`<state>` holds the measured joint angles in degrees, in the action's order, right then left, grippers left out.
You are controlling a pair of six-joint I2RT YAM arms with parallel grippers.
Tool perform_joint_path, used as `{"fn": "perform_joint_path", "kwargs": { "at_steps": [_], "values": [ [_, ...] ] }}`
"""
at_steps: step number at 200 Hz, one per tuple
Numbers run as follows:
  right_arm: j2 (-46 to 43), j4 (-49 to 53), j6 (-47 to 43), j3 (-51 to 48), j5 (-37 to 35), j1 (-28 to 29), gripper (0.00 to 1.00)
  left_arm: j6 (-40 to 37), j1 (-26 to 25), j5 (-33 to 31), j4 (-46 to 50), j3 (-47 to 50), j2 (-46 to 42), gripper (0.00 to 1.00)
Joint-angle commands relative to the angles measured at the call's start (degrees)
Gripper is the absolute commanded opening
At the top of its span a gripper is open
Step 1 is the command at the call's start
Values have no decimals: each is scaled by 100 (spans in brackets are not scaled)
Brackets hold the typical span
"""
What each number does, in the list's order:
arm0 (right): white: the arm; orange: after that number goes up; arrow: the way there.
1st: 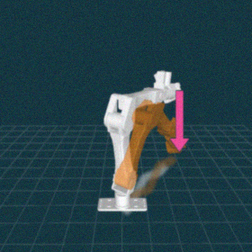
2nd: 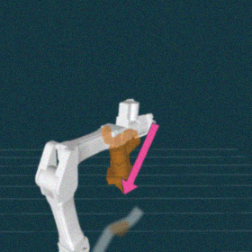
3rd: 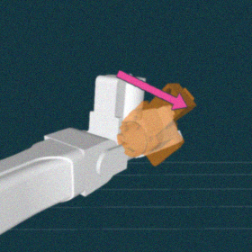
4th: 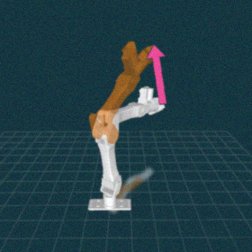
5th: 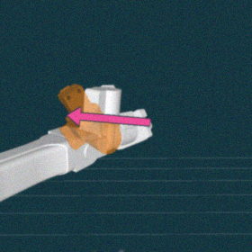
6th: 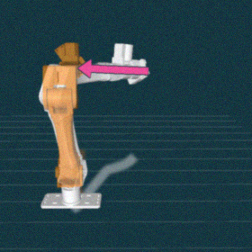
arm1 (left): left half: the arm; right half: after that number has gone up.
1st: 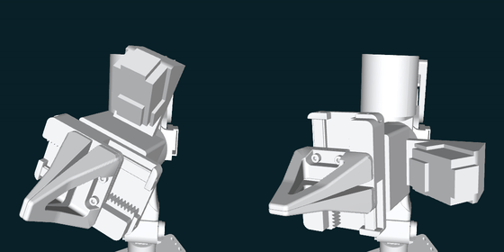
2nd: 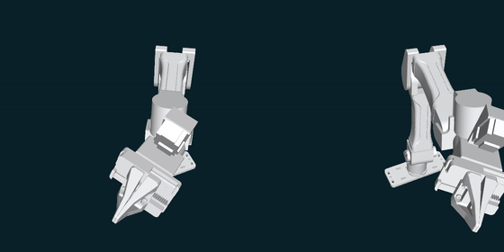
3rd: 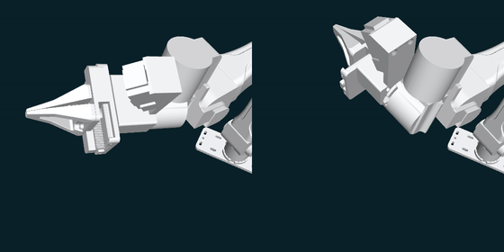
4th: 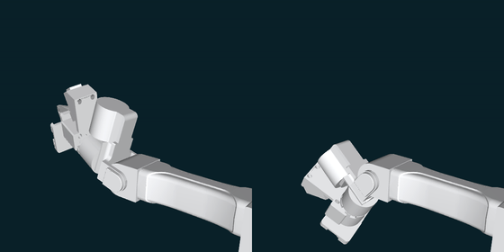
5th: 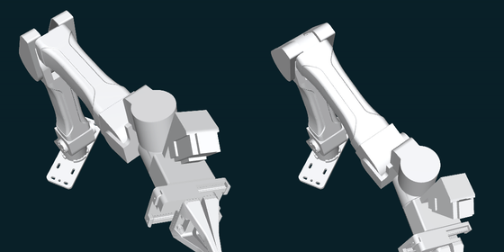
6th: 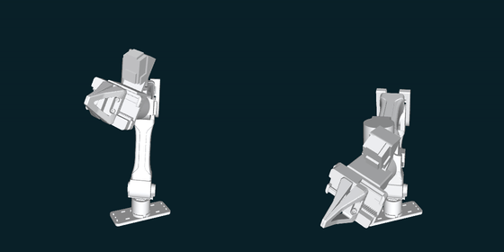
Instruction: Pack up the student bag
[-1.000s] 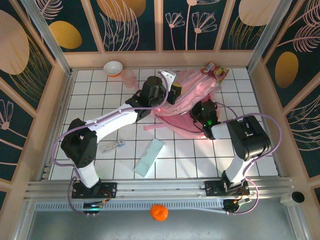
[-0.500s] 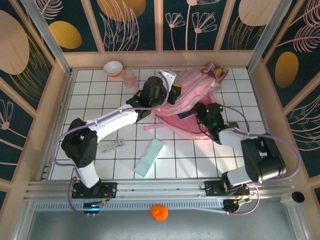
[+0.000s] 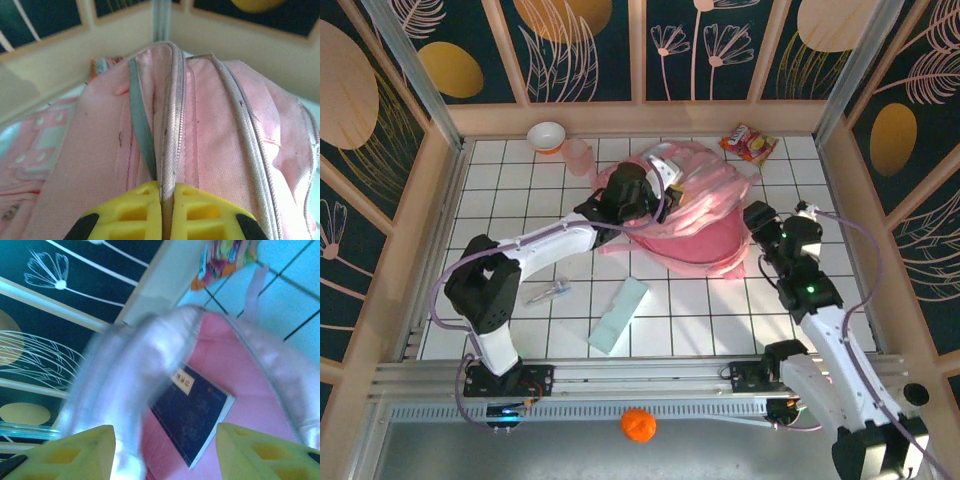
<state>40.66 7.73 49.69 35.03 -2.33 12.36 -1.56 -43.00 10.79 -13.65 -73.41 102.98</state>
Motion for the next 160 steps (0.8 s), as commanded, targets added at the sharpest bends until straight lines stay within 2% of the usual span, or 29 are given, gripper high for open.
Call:
{"fn": "perform_joint_path", "kwargs": {
  "at_steps": [1,12,27,43,63,73,90,105,126,148,160],
  "values": [
    [-222,858,-678,220,-249,-32,55,-1336,-183,436,-72,320,344,0],
    [-260,746,-905,211,-147,-27,55,-1932,-365,332,169,429,562,0],
    [-230,529,-1201,174,57,-28,56,-2246,-495,159,441,447,925,0],
    [-185,224,-1477,107,302,-28,56,-2265,-516,158,562,465,1149,0],
    [-158,-148,-1954,47,634,-5,56,-2103,-511,53,315,623,1014,0],
    [-156,-338,-2241,-1,775,21,57,-1939,-507,3,122,693,843,13],
    [-126,-714,-2936,-99,1309,29,67,-1563,-444,114,0,694,489,43],
    [4,-720,-3386,-11,1370,30,71,-925,-198,554,-208,784,114,59],
    [357,-454,-4319,326,1854,38,77,198,332,1116,-854,1170,-424,68],
    [927,140,-5414,775,2299,88,77,958,806,1088,-1095,1563,-971,70],
    [1301,631,-6335,989,2429,255,77,1411,1103,1083,-1128,1731,-1186,71]
  ]
}}
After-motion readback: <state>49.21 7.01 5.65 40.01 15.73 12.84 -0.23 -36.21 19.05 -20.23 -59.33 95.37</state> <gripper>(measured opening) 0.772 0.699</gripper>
